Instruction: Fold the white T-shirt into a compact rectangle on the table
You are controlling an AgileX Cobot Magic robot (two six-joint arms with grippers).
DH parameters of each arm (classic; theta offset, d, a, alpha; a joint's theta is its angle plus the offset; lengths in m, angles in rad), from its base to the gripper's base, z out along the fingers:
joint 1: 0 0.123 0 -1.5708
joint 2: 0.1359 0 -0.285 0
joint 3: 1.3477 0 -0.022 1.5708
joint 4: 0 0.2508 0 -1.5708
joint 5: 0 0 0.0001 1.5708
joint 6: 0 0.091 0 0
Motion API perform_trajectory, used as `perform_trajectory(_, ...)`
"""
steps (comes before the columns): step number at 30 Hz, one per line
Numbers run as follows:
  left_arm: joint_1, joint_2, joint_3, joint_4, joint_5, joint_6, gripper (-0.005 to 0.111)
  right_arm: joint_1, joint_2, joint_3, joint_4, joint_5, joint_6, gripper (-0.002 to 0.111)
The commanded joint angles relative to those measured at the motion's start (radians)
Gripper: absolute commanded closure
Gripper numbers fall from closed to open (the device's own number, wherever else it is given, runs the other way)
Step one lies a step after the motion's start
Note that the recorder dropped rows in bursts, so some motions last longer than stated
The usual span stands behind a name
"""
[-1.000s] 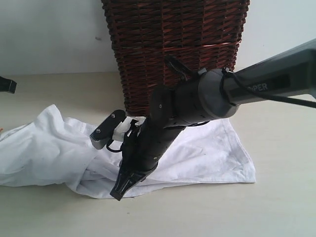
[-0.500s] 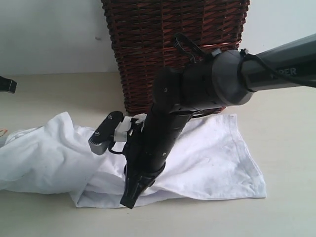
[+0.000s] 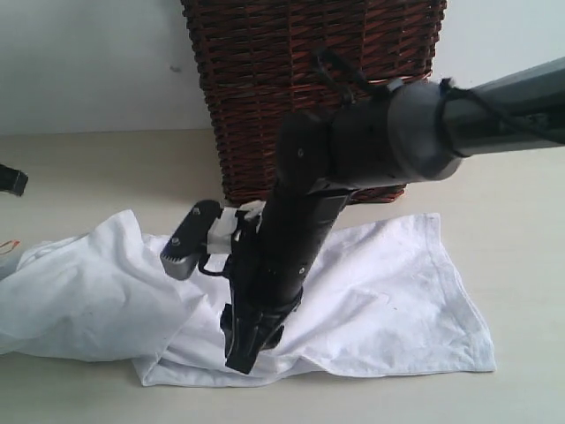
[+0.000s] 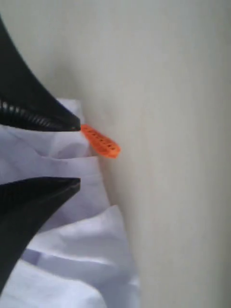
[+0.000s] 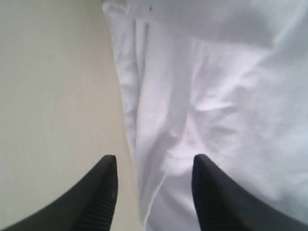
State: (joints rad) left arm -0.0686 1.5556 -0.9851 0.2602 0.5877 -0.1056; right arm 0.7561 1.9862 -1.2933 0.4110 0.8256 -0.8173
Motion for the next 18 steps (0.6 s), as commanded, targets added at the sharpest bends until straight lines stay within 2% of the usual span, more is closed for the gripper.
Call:
perform_trajectory(1, -0.001, 0.116, -0.001, -0.119, 0.110, 0.063, 0.068, -0.001, -0.106, 0.000, -0.006, -0.045, 0.037, 0.060)
perform_trajectory(4, -0.003, 0.174, -0.001, -0.330, 0.172, 0.307, 0.068, -0.001, -0.134, 0.000, -0.006, -0.065, 0.041, 0.060)
perform_trajectory(5, -0.003, 0.180, -0.001, -0.347, 0.185, 0.335, 0.068, -0.001, -0.134, 0.000, -0.006, -0.065, 0.041, 0.060)
perform_trajectory(13, -0.003, 0.243, -0.001, -0.324, 0.248, 0.354, 0.068, -0.001, -0.134, 0.000, -0.008, -0.061, 0.046, 0.060)
perform_trajectory(18, -0.003, 0.200, -0.021, -0.331, 0.235, 0.360, 0.068, -0.001, -0.134, 0.000, -0.010, -0.066, 0.046, 0.060)
